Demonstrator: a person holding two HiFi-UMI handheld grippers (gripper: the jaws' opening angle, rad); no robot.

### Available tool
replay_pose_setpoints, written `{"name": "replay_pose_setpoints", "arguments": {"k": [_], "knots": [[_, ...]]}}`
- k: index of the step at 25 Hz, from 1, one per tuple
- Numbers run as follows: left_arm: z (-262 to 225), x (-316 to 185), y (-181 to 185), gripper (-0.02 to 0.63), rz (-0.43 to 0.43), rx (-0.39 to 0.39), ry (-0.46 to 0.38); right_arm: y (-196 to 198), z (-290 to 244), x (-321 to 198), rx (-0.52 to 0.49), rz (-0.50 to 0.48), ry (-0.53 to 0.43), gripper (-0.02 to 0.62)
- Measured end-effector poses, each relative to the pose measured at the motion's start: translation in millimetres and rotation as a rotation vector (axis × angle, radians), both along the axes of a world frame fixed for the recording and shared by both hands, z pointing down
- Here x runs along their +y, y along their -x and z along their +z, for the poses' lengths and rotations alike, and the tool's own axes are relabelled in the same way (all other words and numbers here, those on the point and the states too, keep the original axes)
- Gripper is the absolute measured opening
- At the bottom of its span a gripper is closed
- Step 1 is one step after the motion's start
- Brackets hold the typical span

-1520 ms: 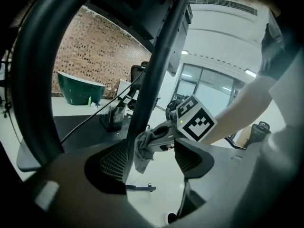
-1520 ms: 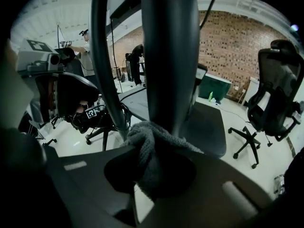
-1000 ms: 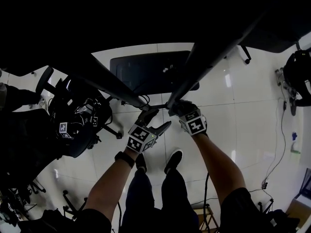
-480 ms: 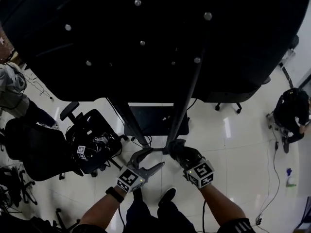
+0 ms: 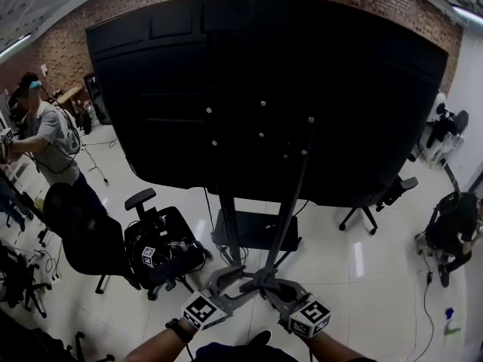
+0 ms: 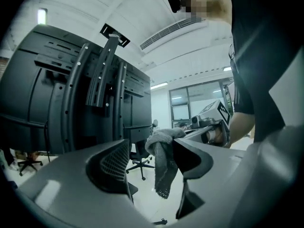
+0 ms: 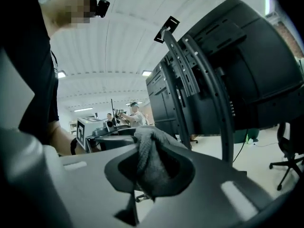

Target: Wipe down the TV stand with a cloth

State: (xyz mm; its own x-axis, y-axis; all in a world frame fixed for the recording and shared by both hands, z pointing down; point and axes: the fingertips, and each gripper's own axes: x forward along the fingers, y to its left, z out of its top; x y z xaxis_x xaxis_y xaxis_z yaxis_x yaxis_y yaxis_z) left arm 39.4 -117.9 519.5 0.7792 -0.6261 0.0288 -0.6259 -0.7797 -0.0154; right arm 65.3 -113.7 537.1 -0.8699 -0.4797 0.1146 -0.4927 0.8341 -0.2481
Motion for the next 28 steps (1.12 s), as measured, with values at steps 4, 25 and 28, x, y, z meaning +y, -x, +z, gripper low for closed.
{"name": "replay_pose_setpoints", "arguments": {"k": [4, 25, 28], "knots": [[-6.3, 48.6, 18.5, 0.313, 0.012, -0.006, 0.007, 9.2, -9.6, 47.2, -0.056, 0.021, 0.046, 0.029], [-42.3, 284.1, 70.8, 0.248, 0.119, 0.112, 0.046, 26.1, -68.9, 276.2, -0.02, 0.169, -0.162, 0.017], [-47.3, 289.8, 65.7, 0.239, 0.104, 0.129, 0.039, 21.4, -72.7, 287.1, -0.011, 0.15, -0.168, 0.017]]}}
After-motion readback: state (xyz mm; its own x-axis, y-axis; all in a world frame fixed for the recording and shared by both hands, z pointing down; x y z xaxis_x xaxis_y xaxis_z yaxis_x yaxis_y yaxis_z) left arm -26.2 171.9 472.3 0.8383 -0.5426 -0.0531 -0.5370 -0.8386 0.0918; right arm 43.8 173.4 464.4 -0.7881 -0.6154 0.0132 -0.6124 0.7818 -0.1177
